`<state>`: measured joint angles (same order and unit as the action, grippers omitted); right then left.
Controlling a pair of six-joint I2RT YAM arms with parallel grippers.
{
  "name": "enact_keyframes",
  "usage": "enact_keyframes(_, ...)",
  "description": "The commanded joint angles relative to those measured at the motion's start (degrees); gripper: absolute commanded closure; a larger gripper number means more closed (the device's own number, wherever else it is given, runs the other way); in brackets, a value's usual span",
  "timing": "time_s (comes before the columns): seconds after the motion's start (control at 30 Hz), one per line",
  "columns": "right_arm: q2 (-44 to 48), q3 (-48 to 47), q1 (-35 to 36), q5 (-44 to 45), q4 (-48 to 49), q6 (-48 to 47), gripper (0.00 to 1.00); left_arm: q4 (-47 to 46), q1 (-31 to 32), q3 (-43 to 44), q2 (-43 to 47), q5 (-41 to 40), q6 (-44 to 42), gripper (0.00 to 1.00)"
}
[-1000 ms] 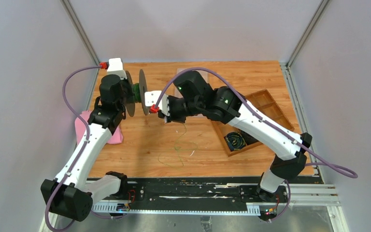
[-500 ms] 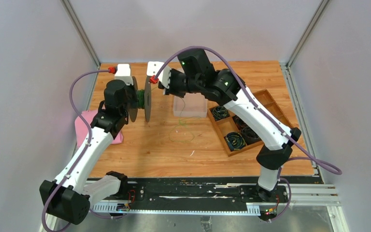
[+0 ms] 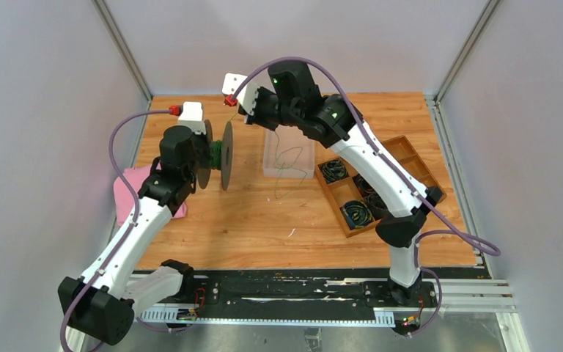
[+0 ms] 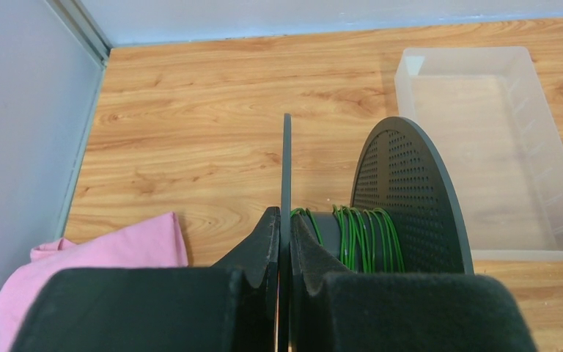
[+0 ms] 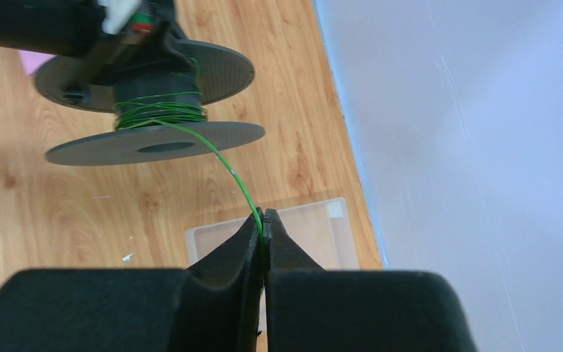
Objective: Wrap the cables
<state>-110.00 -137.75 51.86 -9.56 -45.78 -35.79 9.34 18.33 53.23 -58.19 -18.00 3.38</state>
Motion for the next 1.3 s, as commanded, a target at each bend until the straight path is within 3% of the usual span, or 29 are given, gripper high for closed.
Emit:
enact_keyframes(0.0,-1.7,-2.6,-2.4,1.6,2.3,0.7,0.99,-2.4,1.1,-0.2,2.4,0.4,-0.6,1.00)
enact_keyframes(0.53,-5.1,-7.7,-6.2,2.0,4.0,0.8,0.99,-1.9,1.7,-2.6,3.6,0.4,-1.6,1.00)
enact_keyframes(1.27,-11.8,-7.7,-9.5,1.9,7.6,-2.2,0.99,0.2,2.6,-2.1,4.8,6.0,0.7,1.00)
